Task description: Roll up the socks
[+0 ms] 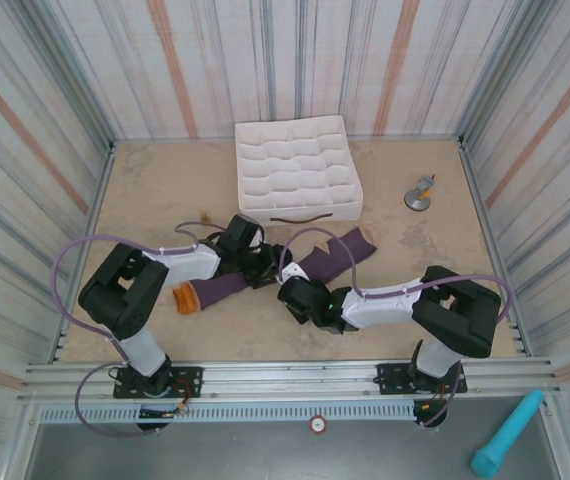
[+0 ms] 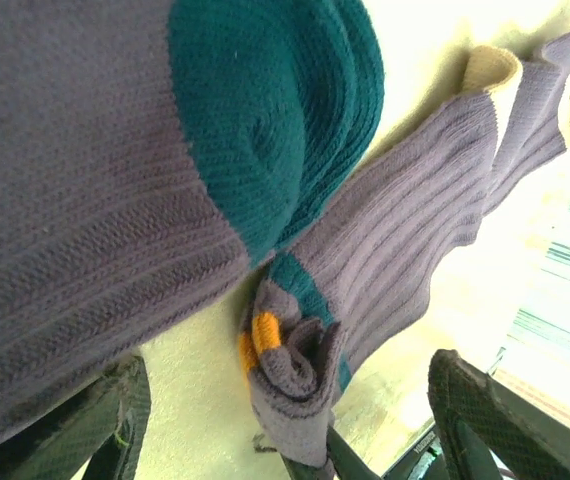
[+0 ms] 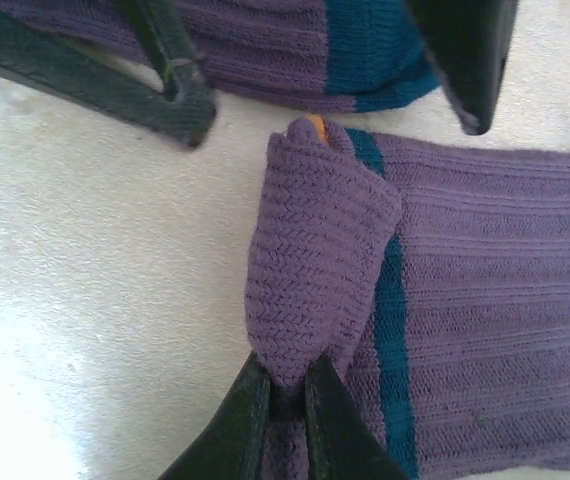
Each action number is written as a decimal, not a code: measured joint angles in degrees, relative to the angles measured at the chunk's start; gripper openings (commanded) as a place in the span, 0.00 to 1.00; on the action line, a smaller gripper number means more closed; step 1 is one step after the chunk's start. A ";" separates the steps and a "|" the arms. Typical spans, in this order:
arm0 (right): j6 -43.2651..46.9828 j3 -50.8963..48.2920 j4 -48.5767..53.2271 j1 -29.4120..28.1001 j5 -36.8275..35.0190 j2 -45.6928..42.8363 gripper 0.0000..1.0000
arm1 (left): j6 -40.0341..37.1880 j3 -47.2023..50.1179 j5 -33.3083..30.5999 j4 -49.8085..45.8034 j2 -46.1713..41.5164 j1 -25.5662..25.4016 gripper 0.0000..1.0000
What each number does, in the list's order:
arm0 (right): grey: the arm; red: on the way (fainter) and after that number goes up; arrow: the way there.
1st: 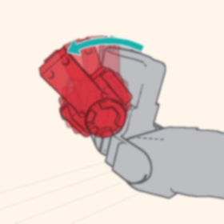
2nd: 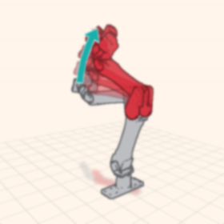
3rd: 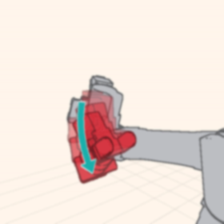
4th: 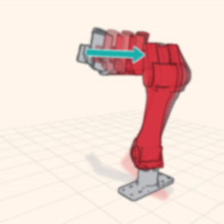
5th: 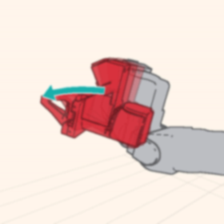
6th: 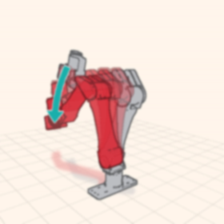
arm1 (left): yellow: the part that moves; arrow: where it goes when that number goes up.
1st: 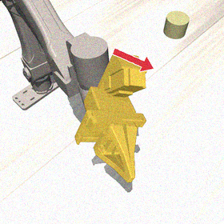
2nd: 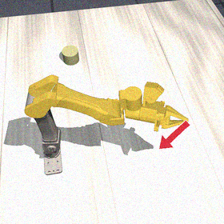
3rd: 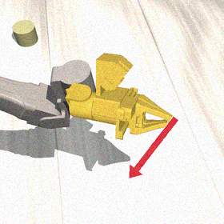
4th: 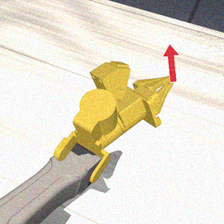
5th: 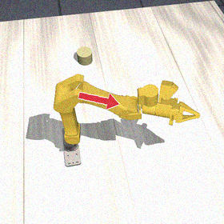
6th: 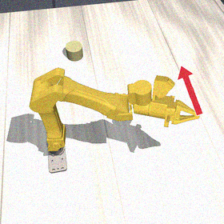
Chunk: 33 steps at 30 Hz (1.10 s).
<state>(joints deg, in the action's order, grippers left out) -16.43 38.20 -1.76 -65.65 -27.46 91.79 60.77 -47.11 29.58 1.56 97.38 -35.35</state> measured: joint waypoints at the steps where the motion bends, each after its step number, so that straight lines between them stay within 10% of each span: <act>1: 0.02 -0.13 -0.02 -0.07 -0.37 0.00 0.00 | 0.17 0.11 0.28 0.04 0.00 0.00 0.75; 11: 0.02 -2.32 -1.60 3.30 5.16 -2.73 0.00 | 2.12 5.57 -0.22 0.63 -5.86 0.00 0.74; 33: -13.55 -13.27 -16.26 34.16 59.49 -6.62 0.00 | 2.25 7.93 -3.82 4.24 -10.71 -2.43 0.70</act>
<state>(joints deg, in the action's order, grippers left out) -29.98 24.93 -18.02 -31.48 32.03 85.17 63.02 -39.18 25.76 5.80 86.67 -37.78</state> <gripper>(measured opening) 0.108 0.709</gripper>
